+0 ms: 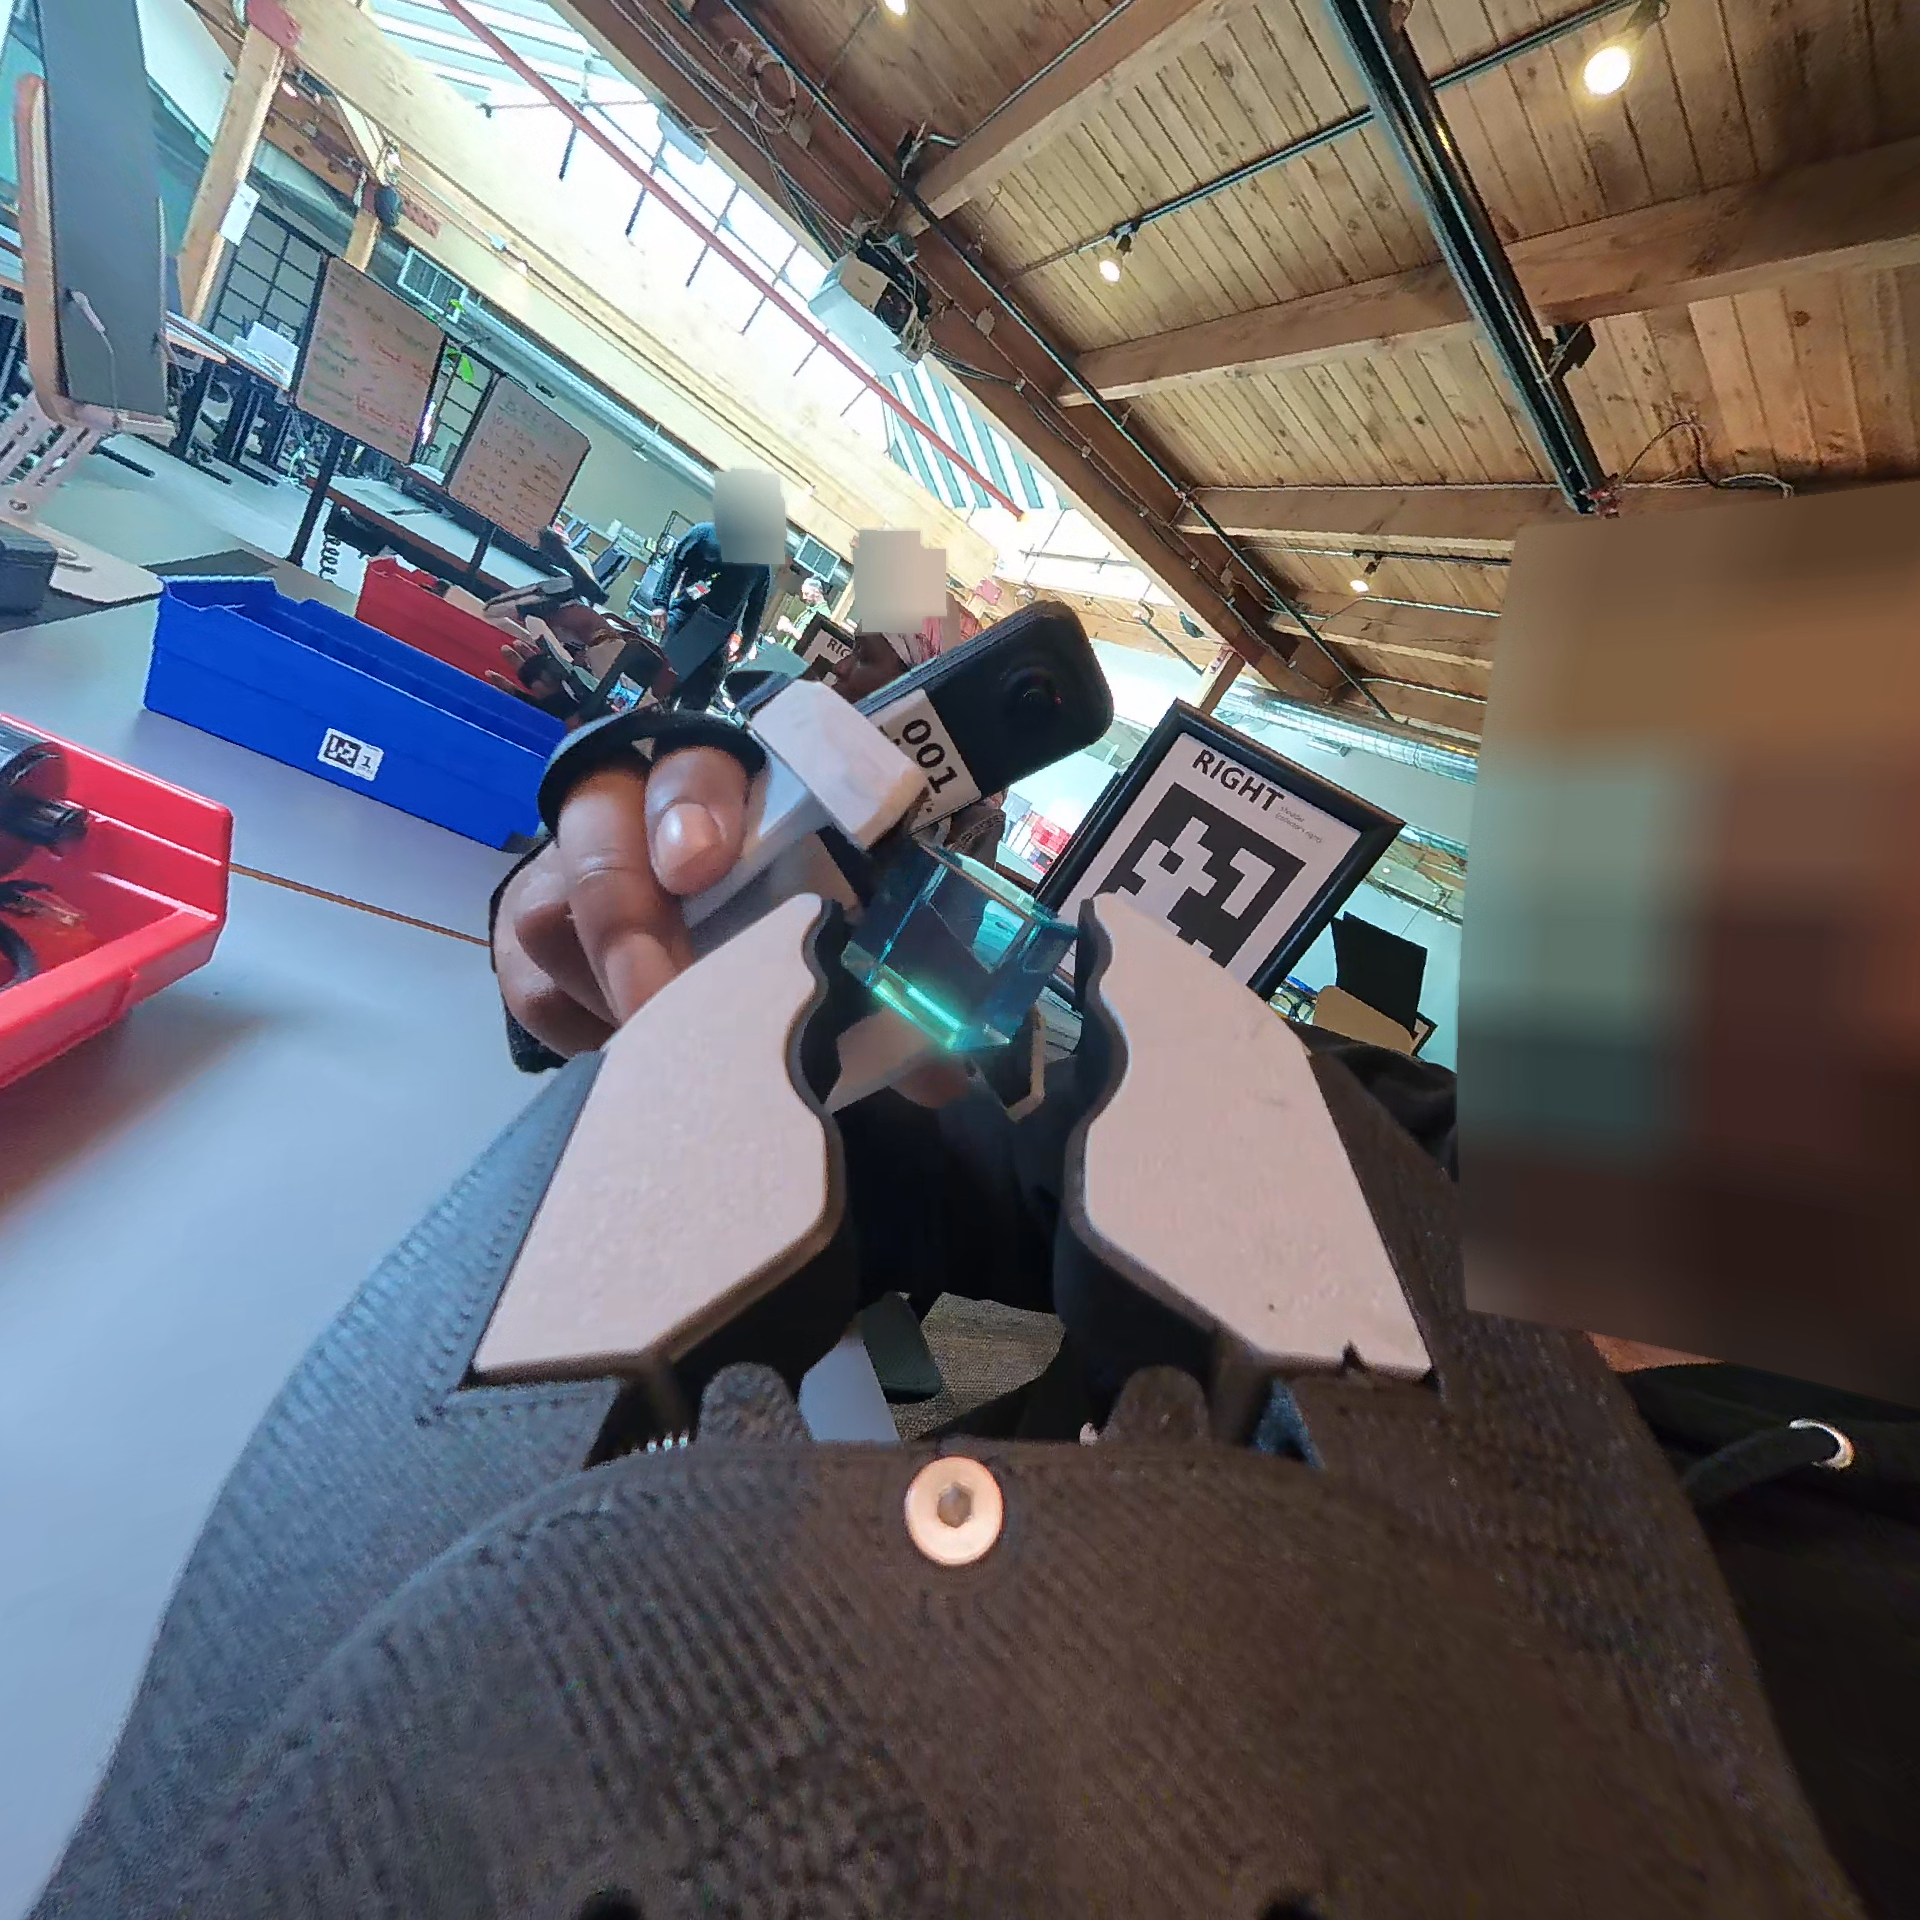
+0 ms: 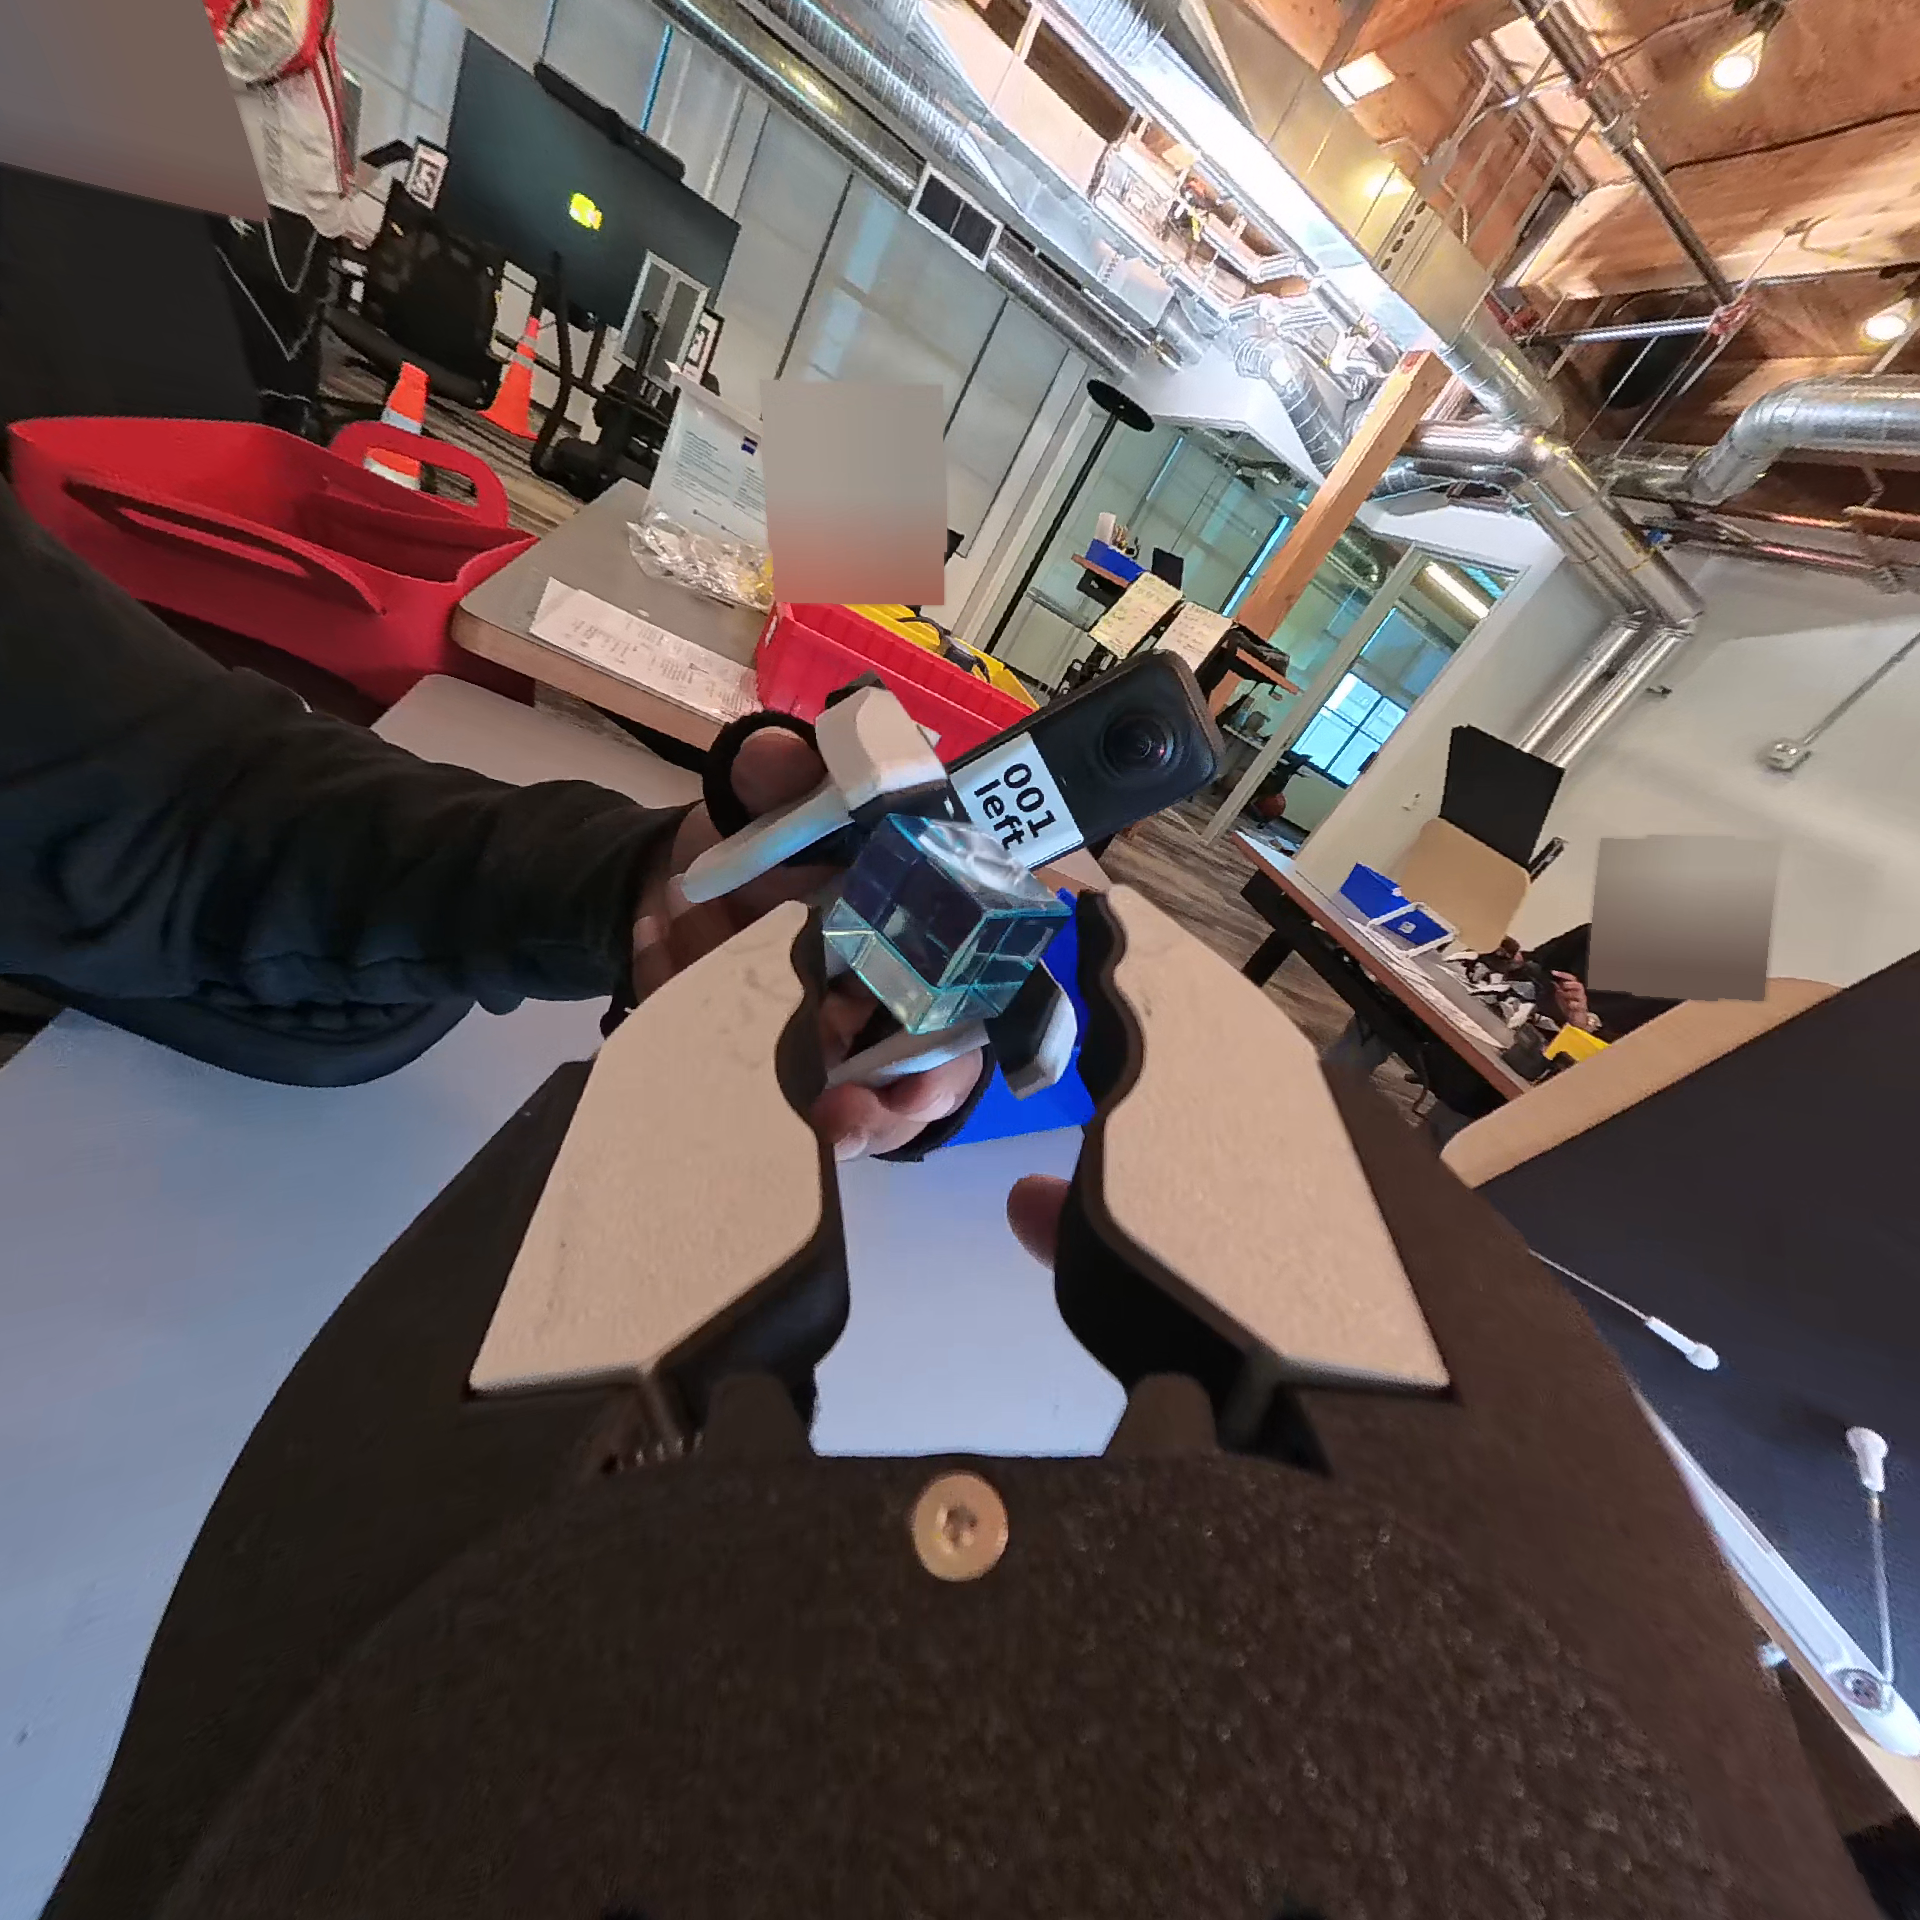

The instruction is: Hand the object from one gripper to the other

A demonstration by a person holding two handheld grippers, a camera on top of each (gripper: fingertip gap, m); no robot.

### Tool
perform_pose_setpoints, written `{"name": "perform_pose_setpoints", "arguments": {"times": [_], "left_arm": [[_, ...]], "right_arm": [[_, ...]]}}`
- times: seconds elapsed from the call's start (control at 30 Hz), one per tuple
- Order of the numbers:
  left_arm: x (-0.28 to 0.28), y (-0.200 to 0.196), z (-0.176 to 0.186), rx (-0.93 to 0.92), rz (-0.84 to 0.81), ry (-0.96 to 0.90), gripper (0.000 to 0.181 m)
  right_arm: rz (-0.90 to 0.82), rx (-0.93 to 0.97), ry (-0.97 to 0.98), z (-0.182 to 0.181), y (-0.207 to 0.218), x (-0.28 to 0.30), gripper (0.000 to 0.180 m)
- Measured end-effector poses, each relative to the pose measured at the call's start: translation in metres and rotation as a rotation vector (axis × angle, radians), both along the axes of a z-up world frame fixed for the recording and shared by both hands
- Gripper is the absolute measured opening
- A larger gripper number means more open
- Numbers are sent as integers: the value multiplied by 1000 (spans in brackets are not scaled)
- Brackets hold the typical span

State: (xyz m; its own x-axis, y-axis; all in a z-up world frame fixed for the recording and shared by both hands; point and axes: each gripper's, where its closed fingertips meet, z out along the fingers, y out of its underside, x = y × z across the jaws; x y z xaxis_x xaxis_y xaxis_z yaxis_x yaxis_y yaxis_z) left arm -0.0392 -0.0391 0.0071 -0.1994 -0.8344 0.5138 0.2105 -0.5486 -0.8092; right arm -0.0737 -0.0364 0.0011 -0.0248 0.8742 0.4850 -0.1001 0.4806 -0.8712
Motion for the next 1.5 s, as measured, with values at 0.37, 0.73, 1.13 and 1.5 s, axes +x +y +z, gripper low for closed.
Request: {"name": "perform_pose_setpoints", "arguments": {"times": [0.37, 0.73, 1.13, 1.5], "left_arm": [[2, -2, 2, 1, -2, 1, 43], [-3, -8, 13, 203, 149, 62, 45], [-25, 10, 15, 482, 541, 372, 44], [-23, 47, -12, 526, 831, 606, 48]], "right_arm": [[-2, 25, 2, 1, -3, 1, 44], [23, 56, 12, 8, -13, 7, 44], [-143, 103, -2, 10, 6, 6, 44], [-667, 568, -115, -9, 63, -2, 44]]}}
